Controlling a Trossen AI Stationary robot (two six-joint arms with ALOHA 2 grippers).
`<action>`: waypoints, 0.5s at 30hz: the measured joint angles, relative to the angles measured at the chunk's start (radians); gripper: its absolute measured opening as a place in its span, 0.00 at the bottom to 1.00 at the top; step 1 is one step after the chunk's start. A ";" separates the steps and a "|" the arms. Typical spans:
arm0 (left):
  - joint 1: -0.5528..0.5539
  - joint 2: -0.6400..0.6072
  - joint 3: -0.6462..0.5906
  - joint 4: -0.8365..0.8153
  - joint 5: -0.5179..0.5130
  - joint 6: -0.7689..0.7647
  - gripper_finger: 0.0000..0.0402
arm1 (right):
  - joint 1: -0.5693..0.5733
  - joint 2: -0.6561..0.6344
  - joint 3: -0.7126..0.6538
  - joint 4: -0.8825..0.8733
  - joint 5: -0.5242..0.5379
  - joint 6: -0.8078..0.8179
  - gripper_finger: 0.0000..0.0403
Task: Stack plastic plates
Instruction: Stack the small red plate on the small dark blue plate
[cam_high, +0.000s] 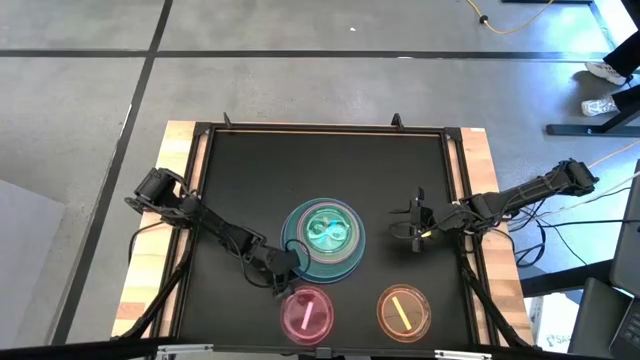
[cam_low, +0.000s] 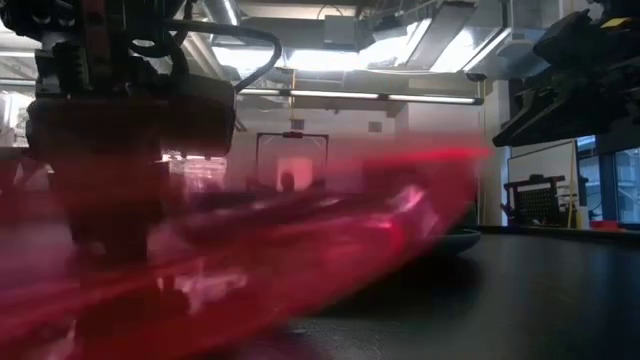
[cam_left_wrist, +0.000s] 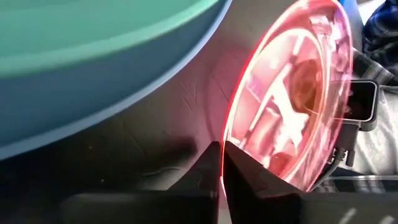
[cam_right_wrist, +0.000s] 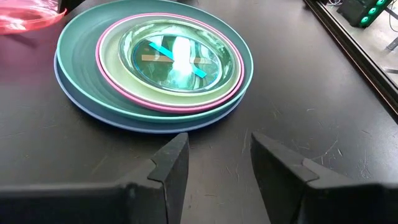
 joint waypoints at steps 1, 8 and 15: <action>0.000 0.000 0.000 0.000 -0.002 0.004 0.01 | 0.000 0.000 0.000 0.000 0.000 0.000 0.41; 0.013 -0.044 -0.004 -0.010 -0.040 0.063 0.01 | 0.000 0.000 0.000 0.000 0.000 0.000 0.41; 0.034 -0.132 -0.003 0.002 -0.111 0.111 0.01 | 0.000 0.000 0.000 -0.001 0.000 0.000 0.41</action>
